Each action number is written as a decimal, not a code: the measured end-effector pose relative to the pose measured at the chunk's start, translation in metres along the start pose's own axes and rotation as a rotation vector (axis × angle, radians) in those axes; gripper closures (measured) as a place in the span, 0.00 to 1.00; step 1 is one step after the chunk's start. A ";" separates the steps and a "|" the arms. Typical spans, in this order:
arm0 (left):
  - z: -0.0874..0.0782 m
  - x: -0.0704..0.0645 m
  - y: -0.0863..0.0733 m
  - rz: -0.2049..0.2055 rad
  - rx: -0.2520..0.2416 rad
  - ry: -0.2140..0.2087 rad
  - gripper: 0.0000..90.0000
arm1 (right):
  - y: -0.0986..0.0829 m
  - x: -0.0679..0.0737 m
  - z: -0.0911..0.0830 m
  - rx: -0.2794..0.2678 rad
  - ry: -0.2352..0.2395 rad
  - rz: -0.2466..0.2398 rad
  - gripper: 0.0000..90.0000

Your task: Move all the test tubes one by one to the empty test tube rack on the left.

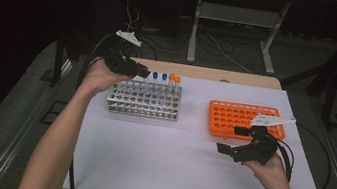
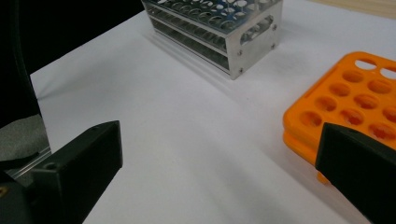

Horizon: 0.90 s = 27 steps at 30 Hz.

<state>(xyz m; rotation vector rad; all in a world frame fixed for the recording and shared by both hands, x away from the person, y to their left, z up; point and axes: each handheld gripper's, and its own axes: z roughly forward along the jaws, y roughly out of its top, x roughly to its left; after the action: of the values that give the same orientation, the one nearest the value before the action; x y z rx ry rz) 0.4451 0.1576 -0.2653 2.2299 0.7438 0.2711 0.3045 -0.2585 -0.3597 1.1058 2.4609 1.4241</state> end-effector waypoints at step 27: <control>0.049 0.048 -0.011 -0.139 -0.031 0.050 0.83 | -0.023 -0.020 -0.013 0.002 -0.034 0.053 0.00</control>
<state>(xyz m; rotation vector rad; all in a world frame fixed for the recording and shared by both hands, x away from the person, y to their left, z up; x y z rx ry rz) 0.4992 0.1624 -0.3092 2.1379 0.9111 0.2687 0.3013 -0.2871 -0.3759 1.1936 2.4275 1.4048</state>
